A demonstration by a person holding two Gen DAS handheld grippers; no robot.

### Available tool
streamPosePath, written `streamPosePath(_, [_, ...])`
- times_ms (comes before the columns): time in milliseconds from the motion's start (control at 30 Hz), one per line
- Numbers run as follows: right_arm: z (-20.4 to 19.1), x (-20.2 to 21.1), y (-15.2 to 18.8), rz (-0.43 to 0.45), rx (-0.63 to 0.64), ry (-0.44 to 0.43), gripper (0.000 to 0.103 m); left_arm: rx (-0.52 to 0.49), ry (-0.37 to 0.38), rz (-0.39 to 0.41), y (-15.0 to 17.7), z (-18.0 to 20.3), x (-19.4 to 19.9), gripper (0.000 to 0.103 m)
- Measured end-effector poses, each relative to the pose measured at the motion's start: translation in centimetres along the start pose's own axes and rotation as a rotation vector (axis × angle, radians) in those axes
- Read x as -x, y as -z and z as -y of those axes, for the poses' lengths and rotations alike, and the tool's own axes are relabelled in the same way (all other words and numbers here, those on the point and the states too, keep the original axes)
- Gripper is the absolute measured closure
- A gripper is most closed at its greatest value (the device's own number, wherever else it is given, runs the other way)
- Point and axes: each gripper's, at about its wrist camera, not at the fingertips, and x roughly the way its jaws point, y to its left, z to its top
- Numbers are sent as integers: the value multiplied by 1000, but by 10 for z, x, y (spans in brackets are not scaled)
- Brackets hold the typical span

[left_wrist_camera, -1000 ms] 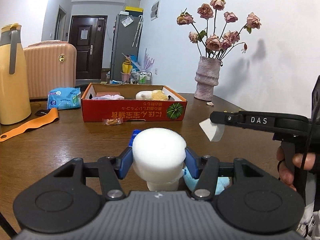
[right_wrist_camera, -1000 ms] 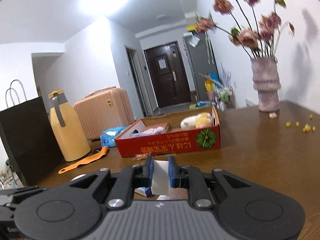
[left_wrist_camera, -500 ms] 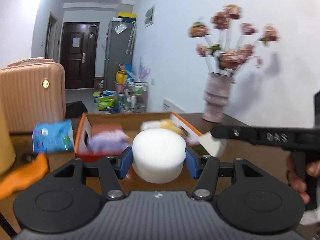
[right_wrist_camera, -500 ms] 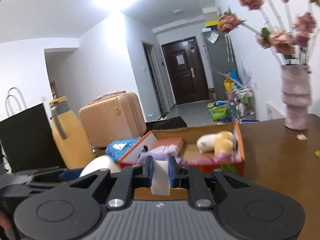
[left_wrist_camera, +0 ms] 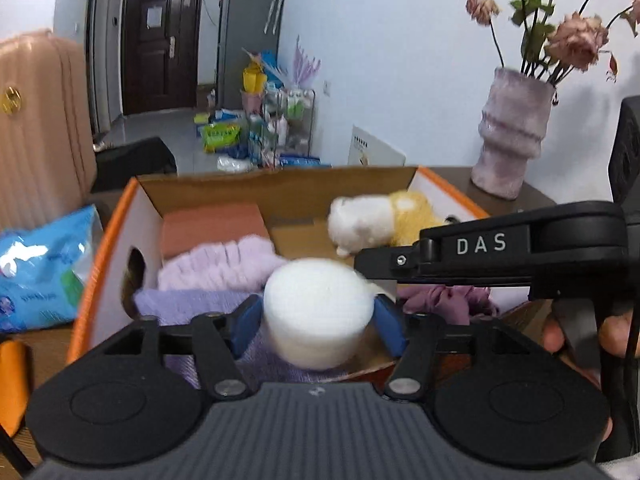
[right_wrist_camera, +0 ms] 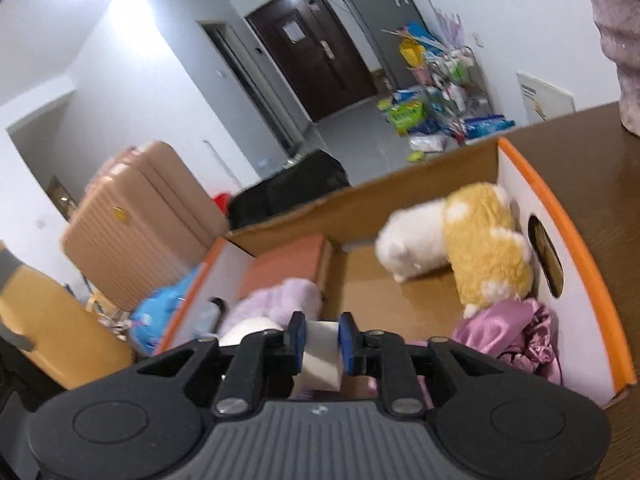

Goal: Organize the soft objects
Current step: 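Carry the white puff into the box and open both grippers, then move both grippers back over the clear bag and blue fluffy plush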

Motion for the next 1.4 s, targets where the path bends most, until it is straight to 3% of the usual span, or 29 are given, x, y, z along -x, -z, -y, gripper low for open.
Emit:
streamPosePath(67, [5,-4,1,-3,-22,1,72,-6,10,1,4,-2,-4,26])
streamPosePath(133, [6,-2,1,4,-25,8,55,-9,5,19,6,-4,-3,18])
streamPosePath(233, [4,6,-2,21,-20,6,53,0,10,31,3,-6,5,17])
streamPosePath(400, [-8,46,-17,59,53,40,53,23,-46,90,-15,-20,42,16])
streamPosePath(567, [-32,104,-20,109,215,118,50,0,-142,167,-29,-32,102,14])
streamPosePath(633, [-39,131,-17,134,271,152,44,-5,-175,189,-26,-35,129,13])
streamPosePath(800, [-52,193,1,210,337,202,43,2,-228,245,-12,-27,187,12])
streamPosePath(967, [-70,247,59,313,417,204,41,8,-238,340,37,2,247,4])
streamPosePath(1067, [-74,277,110,341,431,159,32,-5,-217,345,80,25,274,4])
streamPosePath(1167, [-80,300,163,369,500,190,30,12,-213,359,125,47,301,3])
streamPosePath(1400, [-82,334,260,353,499,175,28,70,-198,365,202,84,350,2])
